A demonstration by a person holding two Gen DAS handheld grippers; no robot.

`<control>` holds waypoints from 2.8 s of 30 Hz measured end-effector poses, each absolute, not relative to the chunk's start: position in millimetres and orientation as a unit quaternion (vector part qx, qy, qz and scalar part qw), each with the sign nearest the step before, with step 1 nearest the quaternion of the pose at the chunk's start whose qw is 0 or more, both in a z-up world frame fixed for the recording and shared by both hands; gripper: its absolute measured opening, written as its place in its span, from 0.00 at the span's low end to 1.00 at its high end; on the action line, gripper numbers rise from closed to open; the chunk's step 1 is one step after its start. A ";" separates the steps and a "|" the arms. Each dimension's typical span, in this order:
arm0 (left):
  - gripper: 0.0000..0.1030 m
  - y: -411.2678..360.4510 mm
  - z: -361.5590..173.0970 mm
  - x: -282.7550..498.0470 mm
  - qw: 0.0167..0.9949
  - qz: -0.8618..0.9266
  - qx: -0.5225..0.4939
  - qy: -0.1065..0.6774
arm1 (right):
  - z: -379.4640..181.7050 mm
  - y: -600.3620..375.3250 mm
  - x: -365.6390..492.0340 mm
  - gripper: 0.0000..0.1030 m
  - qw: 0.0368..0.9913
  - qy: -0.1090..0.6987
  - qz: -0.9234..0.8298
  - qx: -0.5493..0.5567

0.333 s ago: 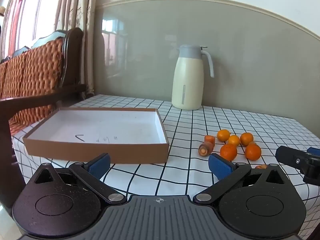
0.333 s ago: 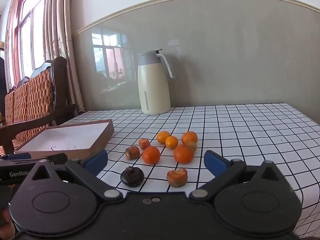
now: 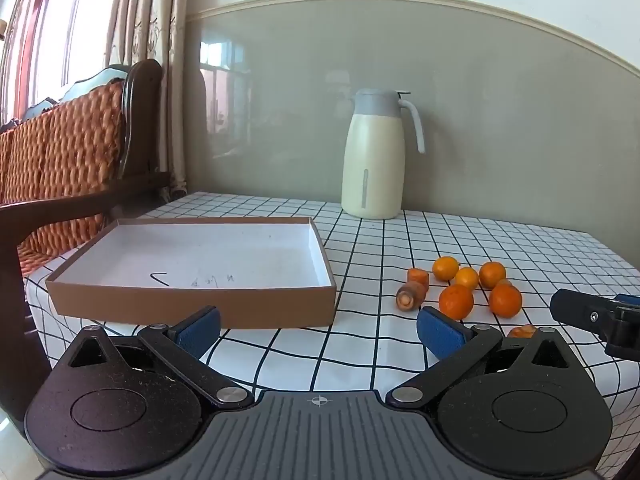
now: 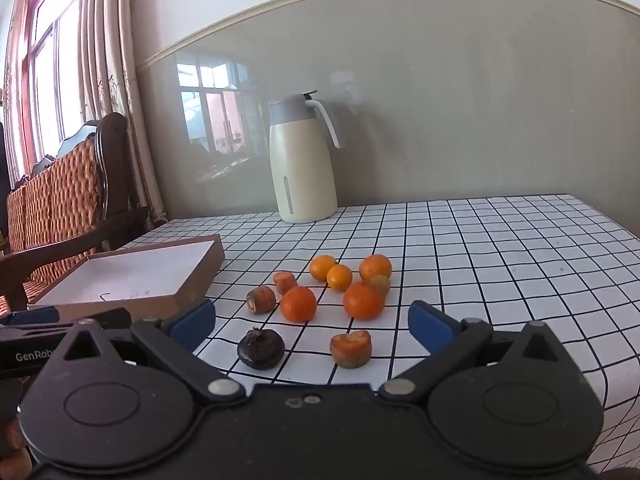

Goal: Organize fruits

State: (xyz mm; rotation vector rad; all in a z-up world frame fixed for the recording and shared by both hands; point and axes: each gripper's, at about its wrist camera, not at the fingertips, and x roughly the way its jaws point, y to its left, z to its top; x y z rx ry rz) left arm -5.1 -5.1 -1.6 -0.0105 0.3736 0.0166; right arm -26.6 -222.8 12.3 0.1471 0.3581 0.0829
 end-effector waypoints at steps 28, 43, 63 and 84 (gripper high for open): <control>1.00 -8.4 -1.1 -3.7 0.982 0.006 0.003 0.186 | 11.7 -222.0 -23.8 0.94 0.978 0.188 0.044 0.078; 1.00 -9.3 -0.3 -3.4 0.982 0.007 0.004 0.187 | 11.5 -222.1 -23.0 0.94 0.978 0.189 0.047 0.078; 1.00 -10.3 -0.7 -2.9 0.982 0.007 0.005 0.187 | 11.1 -221.7 -22.6 0.94 0.977 0.190 0.048 0.079; 1.00 -10.9 -1.7 -4.3 0.983 0.005 0.008 0.184 | 11.0 -222.2 -22.6 0.94 0.977 0.190 0.048 0.081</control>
